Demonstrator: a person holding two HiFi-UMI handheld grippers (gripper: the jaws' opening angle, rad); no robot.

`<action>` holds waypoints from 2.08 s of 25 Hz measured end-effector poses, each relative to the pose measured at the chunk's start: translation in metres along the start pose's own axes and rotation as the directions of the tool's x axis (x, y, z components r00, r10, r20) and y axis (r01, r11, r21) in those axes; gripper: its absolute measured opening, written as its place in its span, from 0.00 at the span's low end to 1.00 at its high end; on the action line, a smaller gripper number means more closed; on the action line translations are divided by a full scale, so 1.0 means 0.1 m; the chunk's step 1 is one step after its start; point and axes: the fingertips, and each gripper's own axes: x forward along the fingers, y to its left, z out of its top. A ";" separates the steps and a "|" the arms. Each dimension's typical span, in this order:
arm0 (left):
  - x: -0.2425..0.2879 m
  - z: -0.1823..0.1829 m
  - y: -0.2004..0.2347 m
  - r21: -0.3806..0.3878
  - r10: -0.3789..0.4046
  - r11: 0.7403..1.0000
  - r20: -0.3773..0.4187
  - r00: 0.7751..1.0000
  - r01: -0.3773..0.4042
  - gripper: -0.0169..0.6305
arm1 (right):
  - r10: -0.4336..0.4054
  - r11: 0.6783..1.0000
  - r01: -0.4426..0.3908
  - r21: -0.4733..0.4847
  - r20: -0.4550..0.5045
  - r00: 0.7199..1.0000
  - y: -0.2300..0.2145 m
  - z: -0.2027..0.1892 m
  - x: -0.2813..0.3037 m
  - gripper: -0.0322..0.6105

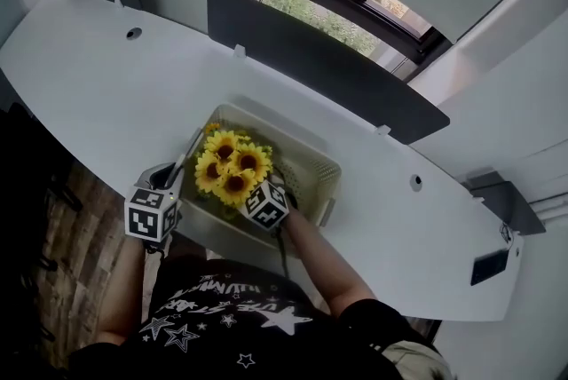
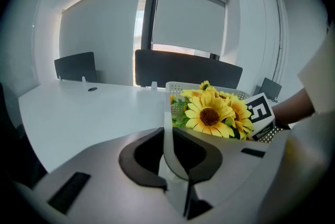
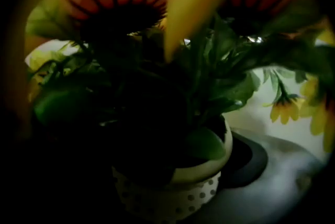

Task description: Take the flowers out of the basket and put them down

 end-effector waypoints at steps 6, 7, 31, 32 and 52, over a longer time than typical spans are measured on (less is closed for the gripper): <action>0.00 0.01 0.01 -0.016 -0.037 0.999 -0.003 0.999 0.037 0.10 | -0.040 0.999 0.039 0.015 0.063 0.997 -0.06 0.22 0.18 0.92; 0.01 0.01 0.00 -0.017 -0.040 0.999 -0.003 0.999 0.040 0.10 | -0.045 0.999 0.044 0.021 0.072 0.996 -0.07 0.25 0.21 0.92; 0.00 0.02 -0.01 -0.012 -0.105 0.994 0.028 0.994 0.105 0.11 | -0.123 0.975 0.090 0.202 0.158 0.980 -0.36 0.54 0.04 0.88; 0.00 0.03 -0.01 -0.009 -0.113 0.994 0.034 0.993 0.113 0.11 | -0.127 0.971 0.086 0.225 0.176 0.976 -0.39 0.59 -0.02 0.88; -0.49 0.19 0.14 0.032 0.096 0.994 0.170 0.981 -0.103 0.20 | -0.218 0.929 0.078 0.362 0.365 0.905 -0.54 0.98 -1.26 0.88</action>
